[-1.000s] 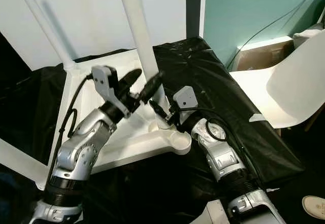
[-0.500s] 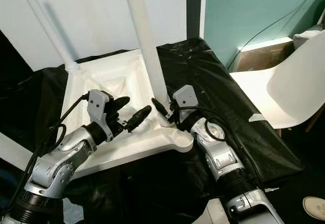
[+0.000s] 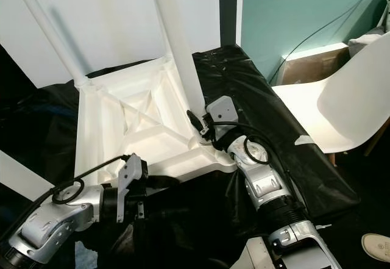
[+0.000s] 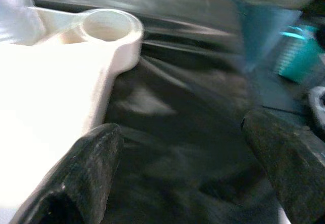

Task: Building children table

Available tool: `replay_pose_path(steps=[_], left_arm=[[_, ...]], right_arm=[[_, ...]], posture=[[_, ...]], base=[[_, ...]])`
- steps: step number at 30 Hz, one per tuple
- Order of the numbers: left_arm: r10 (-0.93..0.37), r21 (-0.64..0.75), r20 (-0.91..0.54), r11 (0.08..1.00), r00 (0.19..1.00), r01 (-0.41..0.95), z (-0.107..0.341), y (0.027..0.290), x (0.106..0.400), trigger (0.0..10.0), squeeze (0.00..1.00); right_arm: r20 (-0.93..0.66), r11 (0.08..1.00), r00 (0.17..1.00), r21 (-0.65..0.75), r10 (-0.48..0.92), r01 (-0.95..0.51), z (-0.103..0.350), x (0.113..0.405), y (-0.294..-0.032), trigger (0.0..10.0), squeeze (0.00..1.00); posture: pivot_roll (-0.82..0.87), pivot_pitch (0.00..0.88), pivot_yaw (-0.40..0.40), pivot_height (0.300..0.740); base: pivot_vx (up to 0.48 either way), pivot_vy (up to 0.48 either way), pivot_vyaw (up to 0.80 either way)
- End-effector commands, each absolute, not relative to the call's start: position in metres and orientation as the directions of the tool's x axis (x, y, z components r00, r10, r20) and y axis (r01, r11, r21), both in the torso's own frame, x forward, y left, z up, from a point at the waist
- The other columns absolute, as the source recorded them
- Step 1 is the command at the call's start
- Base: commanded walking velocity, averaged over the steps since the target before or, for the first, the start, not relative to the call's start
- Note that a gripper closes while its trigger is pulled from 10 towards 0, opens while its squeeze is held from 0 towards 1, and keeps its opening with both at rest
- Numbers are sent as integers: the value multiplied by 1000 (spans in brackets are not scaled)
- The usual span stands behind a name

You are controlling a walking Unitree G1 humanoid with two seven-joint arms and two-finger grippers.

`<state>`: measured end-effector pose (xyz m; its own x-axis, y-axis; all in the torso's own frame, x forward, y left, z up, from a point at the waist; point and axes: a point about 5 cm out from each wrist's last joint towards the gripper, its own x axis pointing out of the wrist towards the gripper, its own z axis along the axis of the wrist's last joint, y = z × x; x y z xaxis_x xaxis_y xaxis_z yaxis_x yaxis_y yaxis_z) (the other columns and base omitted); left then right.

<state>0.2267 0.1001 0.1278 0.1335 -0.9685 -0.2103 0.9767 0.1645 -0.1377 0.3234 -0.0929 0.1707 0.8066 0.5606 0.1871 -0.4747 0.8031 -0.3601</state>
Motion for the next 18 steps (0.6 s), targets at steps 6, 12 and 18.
replay_pose_path(steps=[6,12,18], left_arm=[[-911,-11,-85,406,404,914,144,99,263,10000,0],[-900,12,-141,414,411,910,137,100,263,10000,0],[-938,-54,-235,275,255,960,119,101,244,10000,0]], right_arm=[[263,788,758,-375,596,-489,191,314,-83,10000,0],[276,791,756,-376,593,-483,196,309,-91,10000,0],[282,797,763,-386,581,-464,201,307,-99,10000,0]], posture=[[-39,0,101,740],[-50,0,97,740],[-55,0,94,740]], base=[[0,0,0],[0,0,0],[0,0,0]])
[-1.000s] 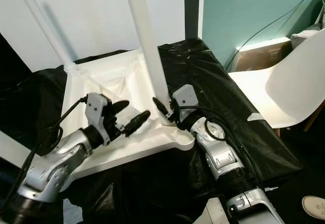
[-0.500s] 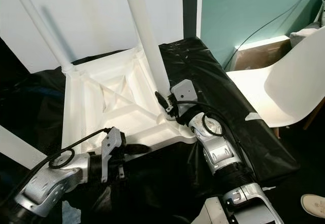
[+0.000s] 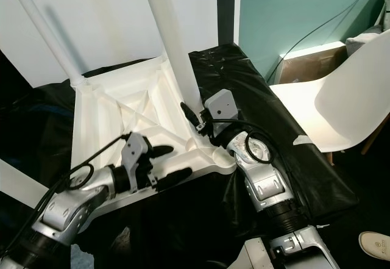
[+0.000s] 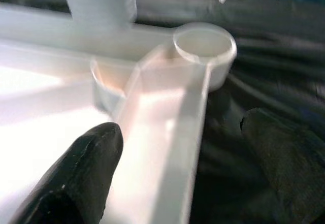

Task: Building children table

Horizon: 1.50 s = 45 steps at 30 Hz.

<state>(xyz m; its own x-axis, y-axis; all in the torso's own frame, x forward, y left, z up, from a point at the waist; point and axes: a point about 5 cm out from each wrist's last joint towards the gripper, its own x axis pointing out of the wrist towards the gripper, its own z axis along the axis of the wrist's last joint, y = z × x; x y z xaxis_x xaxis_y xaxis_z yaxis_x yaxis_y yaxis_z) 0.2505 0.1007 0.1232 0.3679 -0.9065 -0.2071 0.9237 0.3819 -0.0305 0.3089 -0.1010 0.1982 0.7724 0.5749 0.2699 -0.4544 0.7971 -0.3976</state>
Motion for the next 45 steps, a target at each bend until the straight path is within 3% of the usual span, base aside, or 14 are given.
replay_pose_path(steps=[1,7,9,11,12,13,14,17,18,28,29,38,39,45], left_arm=[[-937,-52,-240,273,254,961,118,101,244,10000,0],[-904,-66,-345,293,253,954,102,105,243,10000,0],[-818,-19,-460,398,346,917,79,109,251,10000,0],[-818,-19,-460,398,346,917,79,109,251,10000,0],[-794,-2,-486,420,366,907,73,110,253,5529,0],[-778,5,-502,435,379,900,70,111,255,5529,0],[-767,13,-504,453,397,891,69,111,257,0,0],[-773,24,-489,452,405,892,72,107,259,0,0],[-776,26,-487,447,401,894,72,107,259,10000,0],[-778,62,-460,453,428,889,79,96,269,10000,0],[-789,55,-444,449,424,892,82,95,269,0,0],[-845,19,-355,422,400,907,101,91,270,0,0],[-859,6,-331,412,390,911,106,90,269,9922,0],[-876,-6,-301,397,377,918,114,88,269,10000,0]], right_arm=[[281,797,764,-387,580,-463,202,306,-100,10000,0],[286,803,768,-381,573,-457,205,303,-105,10000,0],[288,796,752,-348,593,-495,206,290,-109,10000,0],[288,796,752,-348,593,-495,206,290,-109,10000,0],[289,794,746,-334,599,-508,206,286,-111,10000,0],[287,790,741,-319,607,-523,205,282,-112,10000,0],[279,786,738,-305,614,-538,203,277,-115,10000,0],[251,782,744,-283,619,-555,196,269,-121,10000,0],[247,783,746,-281,618,-555,195,269,-122,10000,0],[163,775,772,-306,615,-553,180,259,-137,10000,0],[156,773,772,-307,617,-556,179,259,-136,10000,0],[141,768,770,-298,622,-566,176,257,-134,10000,0],[134,767,771,-298,623,-568,174,257,-135,10000,0],[105,760,773,-304,626,-574,169,255,-139,10000,0]], posture=[[-55,0,94,740],[-48,0,95,740],[-46,0,95,740],[-46,0,95,740],[-46,0,95,740],[-50,0,98,740],[-51,0,98,740],[-56,0,101,740],[-56,0,101,740],[-71,0,107,740],[-70,0,111,740],[-60,0,117,740],[-59,0,119,740],[-61,0,120,740]], base=[[0,0,0],[0,0,0],[0,0,0],[0,0,0],[0,0,0],[0,0,0],[0,0,0],[0,0,0],[0,0,0],[0,0,0],[0,0,0],[0,0,0],[0,0,0],[0,0,0]])
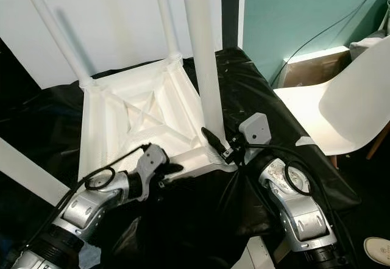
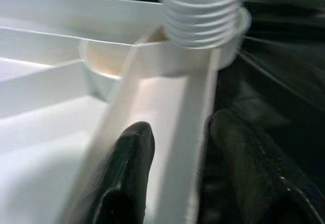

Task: Building children table

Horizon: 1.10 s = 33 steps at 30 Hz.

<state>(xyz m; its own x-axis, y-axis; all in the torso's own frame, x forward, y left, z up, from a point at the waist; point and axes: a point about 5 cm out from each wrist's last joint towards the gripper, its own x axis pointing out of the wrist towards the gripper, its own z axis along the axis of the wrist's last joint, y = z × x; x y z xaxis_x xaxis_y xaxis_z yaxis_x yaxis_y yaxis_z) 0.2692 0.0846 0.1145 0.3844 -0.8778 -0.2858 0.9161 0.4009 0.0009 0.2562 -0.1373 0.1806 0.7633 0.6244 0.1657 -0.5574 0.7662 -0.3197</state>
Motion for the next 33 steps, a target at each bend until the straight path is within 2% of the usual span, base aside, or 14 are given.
replay_pose_path(steps=[1,5,6,7,8,17,24,25,26,29,30,31,32,33], left_arm=[[-876,-4,-306,392,372,920,114,88,269,10000,0],[-876,1,-331,371,350,929,111,87,267,10000,0],[-873,7,-346,364,344,931,108,87,266,9294,0],[-873,7,-346,364,344,931,108,87,266,9294,0],[-873,8,-357,354,333,935,107,87,265,9961,0],[-892,-44,-372,295,259,954,105,89,253,10000,0],[-845,-18,-459,316,273,949,91,91,254,10000,0],[-832,-10,-470,337,293,942,88,90,256,10000,631],[-812,-8,-480,383,333,924,85,87,262,10000,863],[-805,5,-481,395,349,919,85,86,264,10000,843],[-791,31,-482,414,377,910,86,84,268,10000,396],[-791,31,-482,414,377,910,86,84,268,10000,396],[-783,39,-483,426,391,904,87,83,269,10000,0],[-776,43,-485,440,403,897,87,83,271,10000,0]], right_arm=[[94,759,775,-307,625,-574,166,254,-141,10000,0],[73,758,783,-317,618,-569,162,250,-146,10000,0],[69,760,786,-319,614,-566,162,249,-148,10000,0],[69,760,786,-319,614,-566,162,249,-148,10000,0],[65,762,789,-320,611,-563,161,248,-150,10000,0],[52,770,804,-329,593,-547,161,244,-158,10000,0],[52,767,801,-332,596,-549,161,244,-156,10000,0],[53,767,801,-332,597,-550,161,244,-156,10000,0],[55,766,799,-333,599,-551,162,245,-155,10000,0],[56,766,799,-333,599,-551,162,245,-155,10000,0],[56,766,799,-333,599,-550,162,244,-155,10000,0],[56,766,799,-333,599,-550,162,244,-155,10000,0],[55,765,799,-333,599,-551,162,244,-155,10000,0],[54,765,799,-334,599,-551,162,243,-155,10000,0]], posture=[[-64,0,121,740],[-71,0,126,740],[-71,0,126,740],[-71,0,126,740],[-75,0,127,740],[-78,0,129,740],[-74,0,126,740],[-74,0,126,740],[-73,0,125,740],[-73,0,125,740],[-75,0,126,740],[-75,0,126,740],[-76,0,127,740],[-76,0,127,740]], base=[[0,0,0],[0,0,0],[0,0,0],[0,0,0],[0,0,0],[0,0,0],[0,0,0],[0,0,0],[0,0,0],[0,0,0],[0,0,0],[0,0,0],[0,0,0],[0,0,0]])
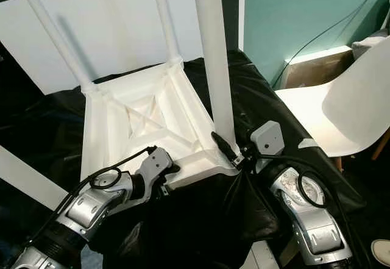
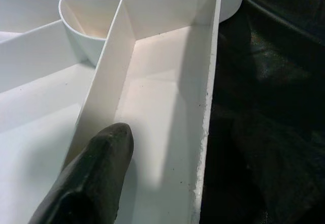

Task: Building children table

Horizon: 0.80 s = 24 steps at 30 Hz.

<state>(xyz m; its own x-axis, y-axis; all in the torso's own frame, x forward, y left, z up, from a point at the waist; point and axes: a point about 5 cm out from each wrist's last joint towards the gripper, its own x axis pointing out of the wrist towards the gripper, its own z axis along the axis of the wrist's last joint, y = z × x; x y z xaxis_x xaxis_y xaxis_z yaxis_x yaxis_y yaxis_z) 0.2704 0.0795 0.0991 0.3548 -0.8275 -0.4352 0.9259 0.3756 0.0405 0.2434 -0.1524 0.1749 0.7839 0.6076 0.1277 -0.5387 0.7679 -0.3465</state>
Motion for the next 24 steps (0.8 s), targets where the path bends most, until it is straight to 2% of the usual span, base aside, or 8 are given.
replay_pose_path(steps=[1,3,4,5,11,13,19,24], left_arm=[[-770,35,-489,452,410,891,86,83,272,10000,0],[-767,30,-491,459,413,888,86,83,273,10000,0],[-766,23,-495,461,411,887,86,84,273,7843,0],[-765,16,-496,466,412,885,86,84,273,0,0],[-770,18,-495,453,401,892,86,81,275,0,0],[-762,30,-500,459,411,888,86,81,277,10000,0],[-764,36,-504,446,402,894,87,79,277,10000,0],[-759,44,-508,451,409,892,88,81,278,10000,0]], right_arm=[[48,764,800,-335,598,-551,161,242,-156,10000,0],[45,764,801,-336,597,-551,160,242,-157,10000,0],[39,762,802,-341,596,-550,159,241,-158,10000,0],[32,758,803,-356,595,-547,158,240,-159,10000,0],[19,743,807,-403,590,-534,156,240,-162,10000,0],[17,735,808,-427,589,-527,155,241,-163,10000,0],[17,724,801,-439,599,-532,152,249,-158,10000,0],[12,726,783,-383,622,-571,146,256,-151,10000,0]], posture=[[-79,0,128,740],[-79,0,128,740],[-80,0,129,740],[-81,0,130,740],[-85,0,129,740],[-86,0,130,740],[-84,0,135,740],[-76,0,136,740]], base=[[0,0,0],[0,0,0],[0,0,0],[0,0,0],[0,0,0],[0,0,0],[0,0,0],[0,0,0]])
